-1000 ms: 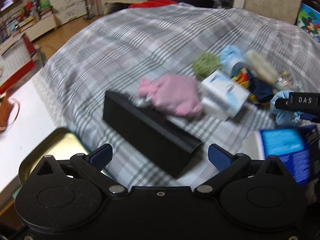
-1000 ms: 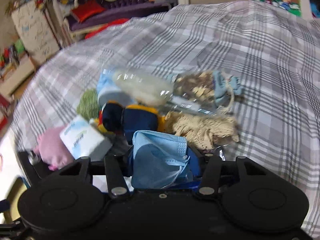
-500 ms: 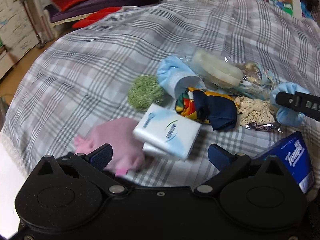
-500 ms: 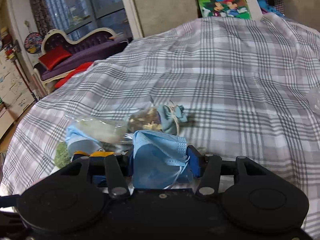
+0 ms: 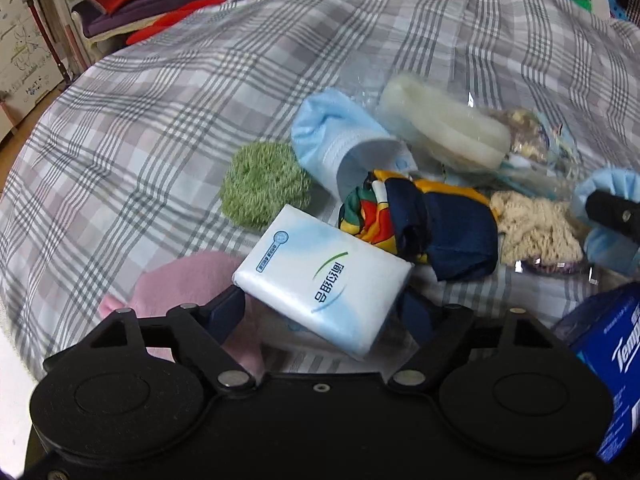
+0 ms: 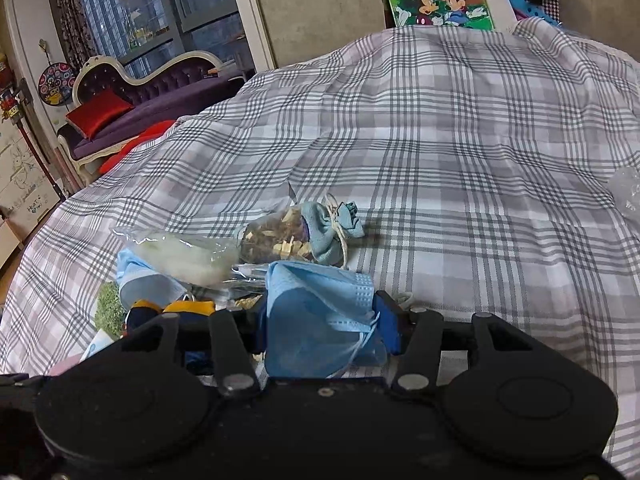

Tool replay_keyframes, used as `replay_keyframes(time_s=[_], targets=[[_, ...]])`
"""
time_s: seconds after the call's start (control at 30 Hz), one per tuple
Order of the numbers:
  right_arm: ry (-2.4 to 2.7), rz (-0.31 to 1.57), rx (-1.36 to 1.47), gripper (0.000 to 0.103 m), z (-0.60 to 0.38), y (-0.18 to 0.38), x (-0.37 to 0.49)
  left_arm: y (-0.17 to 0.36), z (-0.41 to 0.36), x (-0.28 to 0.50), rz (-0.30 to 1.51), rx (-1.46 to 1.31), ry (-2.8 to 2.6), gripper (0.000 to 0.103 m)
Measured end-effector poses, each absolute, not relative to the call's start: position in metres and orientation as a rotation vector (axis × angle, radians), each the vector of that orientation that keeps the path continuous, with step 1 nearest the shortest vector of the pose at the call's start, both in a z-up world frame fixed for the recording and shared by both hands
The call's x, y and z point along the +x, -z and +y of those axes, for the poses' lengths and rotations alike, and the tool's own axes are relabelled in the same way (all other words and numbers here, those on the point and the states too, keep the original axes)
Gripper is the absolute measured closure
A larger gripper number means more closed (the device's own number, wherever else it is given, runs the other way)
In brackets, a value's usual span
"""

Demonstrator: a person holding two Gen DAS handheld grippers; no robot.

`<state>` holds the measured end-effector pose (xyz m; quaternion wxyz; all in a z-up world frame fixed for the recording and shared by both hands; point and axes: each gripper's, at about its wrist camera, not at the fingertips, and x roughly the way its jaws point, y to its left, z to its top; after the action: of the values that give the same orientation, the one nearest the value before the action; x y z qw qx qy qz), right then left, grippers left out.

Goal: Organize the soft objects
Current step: 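Grasp the white tissue pack with the left tool while the right tool lifts the mask, then carry the tissue pack into the gold tray and open the left tool while the right tool carries the mask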

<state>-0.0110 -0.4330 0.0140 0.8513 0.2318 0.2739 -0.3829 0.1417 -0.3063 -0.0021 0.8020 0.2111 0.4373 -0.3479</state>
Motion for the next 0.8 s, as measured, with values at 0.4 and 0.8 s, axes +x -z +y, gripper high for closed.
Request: replay_keyframes(time_s=[0.4, 0.8], targets=[[0.885, 0.617, 0.517, 0.053, -0.452, -0.017, -0.016, -0.038, -0.299, 0.119, 0.964, 0.328, 0.797, 0.027], [0.83, 0.76, 0.506, 0.053, -0.489, -0.049, -0.089, -0.073, -0.28, 0.057, 1.029, 0.29, 0.93, 0.027]])
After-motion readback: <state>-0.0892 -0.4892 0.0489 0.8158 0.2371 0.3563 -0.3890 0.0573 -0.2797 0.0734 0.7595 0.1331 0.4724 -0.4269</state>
